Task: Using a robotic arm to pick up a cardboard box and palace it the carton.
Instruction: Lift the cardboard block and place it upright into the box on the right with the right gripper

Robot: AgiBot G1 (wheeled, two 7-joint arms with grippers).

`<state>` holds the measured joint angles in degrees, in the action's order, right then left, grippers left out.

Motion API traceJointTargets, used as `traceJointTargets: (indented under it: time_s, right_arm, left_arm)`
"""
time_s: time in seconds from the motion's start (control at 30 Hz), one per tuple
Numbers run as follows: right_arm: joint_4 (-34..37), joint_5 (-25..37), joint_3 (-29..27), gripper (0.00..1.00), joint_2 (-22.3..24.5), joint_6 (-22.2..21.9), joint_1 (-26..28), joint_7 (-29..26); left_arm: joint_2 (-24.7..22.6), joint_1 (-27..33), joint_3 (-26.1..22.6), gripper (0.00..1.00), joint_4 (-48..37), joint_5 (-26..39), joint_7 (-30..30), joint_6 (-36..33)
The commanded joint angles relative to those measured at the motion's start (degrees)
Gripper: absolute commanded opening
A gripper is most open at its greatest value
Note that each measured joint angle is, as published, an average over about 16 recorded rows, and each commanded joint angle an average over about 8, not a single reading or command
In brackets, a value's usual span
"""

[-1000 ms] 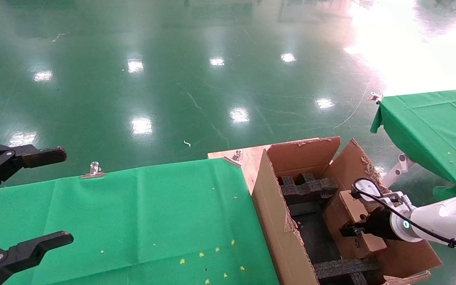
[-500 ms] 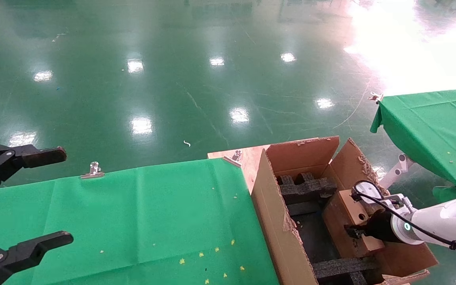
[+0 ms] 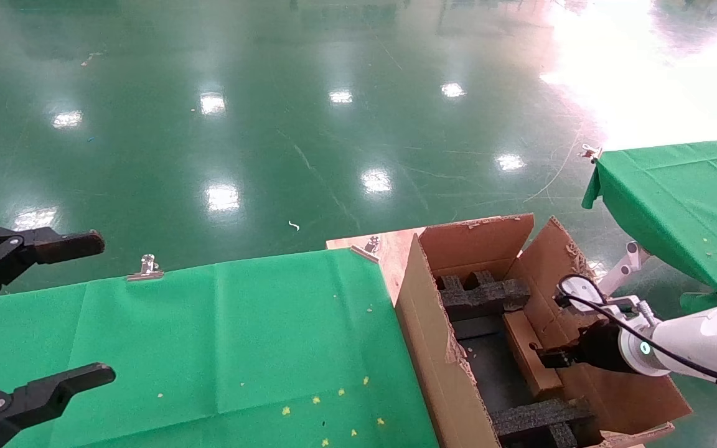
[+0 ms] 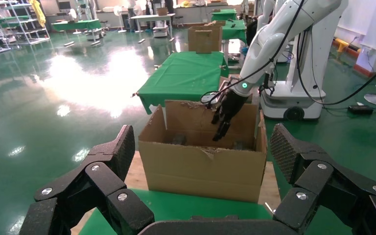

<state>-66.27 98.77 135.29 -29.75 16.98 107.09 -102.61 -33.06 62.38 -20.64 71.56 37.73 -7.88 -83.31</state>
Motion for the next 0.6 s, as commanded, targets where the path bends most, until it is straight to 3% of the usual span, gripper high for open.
traceJointTargets:
  time_s: [0.03, 0.43, 0.6]
  right_arm:
    - [-0.24, 0.3, -0.04, 1.0, 0.25, 0.07, 0.44, -0.03]
    - [-7.57, 5.58, -3.72, 1.0, 4.89, -0.33, 11.71, 0.33]
    - [-11.3, 5.93, -5.78, 1.0, 5.8, -2.53, 15.69, 1.57]
  left_arm:
    - [0.0, 0.0, 0.0, 1.0, 0.0, 0.0, 0.0, 0.0]
    - [0.0, 0.0, 0.0, 1.0, 0.0, 0.0, 0.0, 0.0]
    - [0.0, 0.0, 0.0, 1.0, 0.0, 0.0, 0.0, 0.0]
